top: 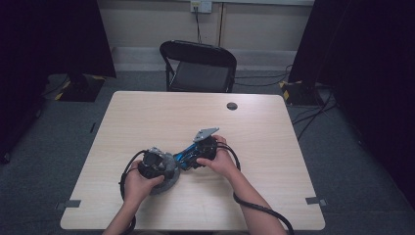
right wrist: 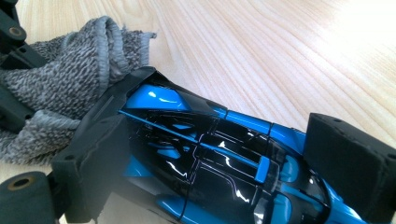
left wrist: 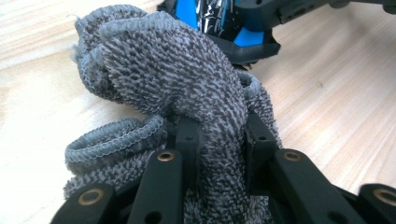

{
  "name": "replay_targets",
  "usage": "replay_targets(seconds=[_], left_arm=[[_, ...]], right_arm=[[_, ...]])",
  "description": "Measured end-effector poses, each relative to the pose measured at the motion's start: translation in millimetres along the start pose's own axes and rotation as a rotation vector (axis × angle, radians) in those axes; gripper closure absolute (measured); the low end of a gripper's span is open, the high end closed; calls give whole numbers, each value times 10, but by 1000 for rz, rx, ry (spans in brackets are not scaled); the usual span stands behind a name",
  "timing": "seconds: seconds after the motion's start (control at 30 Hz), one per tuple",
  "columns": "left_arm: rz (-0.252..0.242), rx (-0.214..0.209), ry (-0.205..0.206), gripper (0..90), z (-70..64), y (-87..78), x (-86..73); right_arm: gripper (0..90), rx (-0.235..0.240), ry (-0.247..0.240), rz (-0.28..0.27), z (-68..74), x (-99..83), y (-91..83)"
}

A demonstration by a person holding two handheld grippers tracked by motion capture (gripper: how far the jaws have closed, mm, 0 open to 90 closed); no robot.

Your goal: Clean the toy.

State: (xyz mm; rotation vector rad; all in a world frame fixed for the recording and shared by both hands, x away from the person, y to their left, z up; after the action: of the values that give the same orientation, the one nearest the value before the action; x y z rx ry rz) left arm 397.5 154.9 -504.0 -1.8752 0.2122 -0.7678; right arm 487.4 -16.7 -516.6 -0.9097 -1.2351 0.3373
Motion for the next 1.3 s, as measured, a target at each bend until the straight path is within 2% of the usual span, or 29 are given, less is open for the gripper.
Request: replay_targets(seconds=[0.2,0.3,0.67,1.0,1.1,1.3], left_arm=[[0,10,15,725,-58,3,-27],[0,-1,16,725,-89,6,-36],[22,-20,59,725,-260,41,-39],[32,-78,116,725,-443,120,10],[31,-77,130,724,-466,130,19],[38,-122,171,724,-562,151,38]], right_arm=[[72,4,1,-5,-1,-4,0],[72,4,0,-4,-3,-3,0],[73,7,-3,0,-6,-1,-1],[73,6,-2,2,-6,3,0],[73,7,-1,3,-4,3,0],[73,7,-2,0,-4,1,0]])
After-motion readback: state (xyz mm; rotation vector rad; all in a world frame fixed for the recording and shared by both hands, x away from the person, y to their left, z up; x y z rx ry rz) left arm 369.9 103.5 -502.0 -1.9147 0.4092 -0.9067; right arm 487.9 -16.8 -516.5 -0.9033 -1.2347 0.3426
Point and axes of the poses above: each handheld gripper's, and its own axes: y roughly forward along the jaws, x roughly out of its top, z roughly to its left, the point moved 4 cm from there along y, roughly forward along the jaws, and after that the axes turned 9 degrees about z, right-handed, at the moved point
